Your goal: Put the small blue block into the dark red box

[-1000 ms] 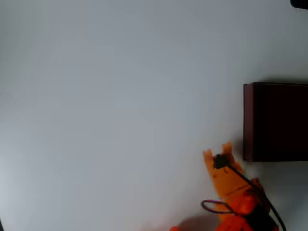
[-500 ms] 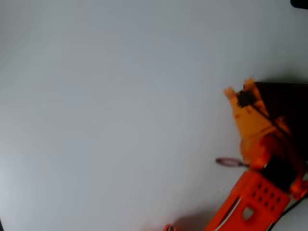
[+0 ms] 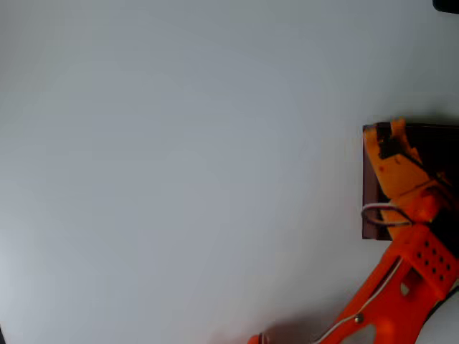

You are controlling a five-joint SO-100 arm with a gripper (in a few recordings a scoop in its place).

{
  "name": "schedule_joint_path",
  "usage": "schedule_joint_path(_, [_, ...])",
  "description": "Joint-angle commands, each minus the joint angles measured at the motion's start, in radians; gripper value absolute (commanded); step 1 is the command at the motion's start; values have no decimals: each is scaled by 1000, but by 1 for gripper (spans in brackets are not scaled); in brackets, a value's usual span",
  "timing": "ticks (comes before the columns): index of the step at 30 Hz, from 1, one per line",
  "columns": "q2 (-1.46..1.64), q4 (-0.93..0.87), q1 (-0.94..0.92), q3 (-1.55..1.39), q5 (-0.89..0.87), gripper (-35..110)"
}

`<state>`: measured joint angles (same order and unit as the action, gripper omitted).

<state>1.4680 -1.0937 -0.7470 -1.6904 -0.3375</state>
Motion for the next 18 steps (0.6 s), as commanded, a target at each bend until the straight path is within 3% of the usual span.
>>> schedule_joint_path(1, [230, -5, 2, -120, 5, 15])
schedule_joint_path(9, [936, -106, 199, -514, 37, 12])
schedule_joint_path(18, [1618, -272, 660, -795, 60, 0])
